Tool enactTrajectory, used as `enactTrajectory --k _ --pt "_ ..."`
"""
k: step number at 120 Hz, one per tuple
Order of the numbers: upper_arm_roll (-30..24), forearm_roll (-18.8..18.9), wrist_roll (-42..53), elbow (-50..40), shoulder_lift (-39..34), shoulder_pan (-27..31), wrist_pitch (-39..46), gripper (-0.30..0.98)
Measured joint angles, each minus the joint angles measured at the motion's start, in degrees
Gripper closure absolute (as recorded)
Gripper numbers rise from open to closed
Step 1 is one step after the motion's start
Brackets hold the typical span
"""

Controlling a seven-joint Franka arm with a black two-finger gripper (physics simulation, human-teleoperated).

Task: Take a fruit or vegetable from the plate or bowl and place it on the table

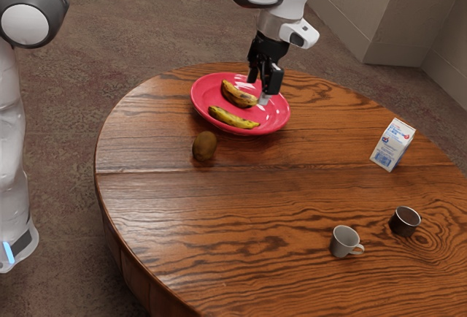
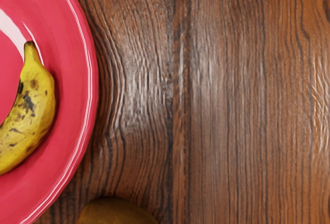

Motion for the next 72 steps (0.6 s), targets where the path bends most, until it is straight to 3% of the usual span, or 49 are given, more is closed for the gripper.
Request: enactTrajectory --k 1,3,6,11,17,30,72 --pt "0.0 0.0 0.0 0.0 0.0 0.0 0.02 0.01" --pt "10.36 -0.77 0.59 5.15 4.03 -10.0 -0.72 0.01" --pt "20.86 -1.76 1.45 10.44 8.42 -16.72 -1.72 0.01" --pt "30.64 -3.01 2.81 15.27 12.3 -12.47 -3.13 0.01" --pt "35.82 -4.05 4.31 17.77 14.11 -7.43 -4.49 0.01" --pt "38.7 -5.27 7.18 19.19 15.27 -6.16 -6.5 0.0" --pt "39.14 -6.28 13.61 19.4 15.48 -5.91 -8.87 0.0"
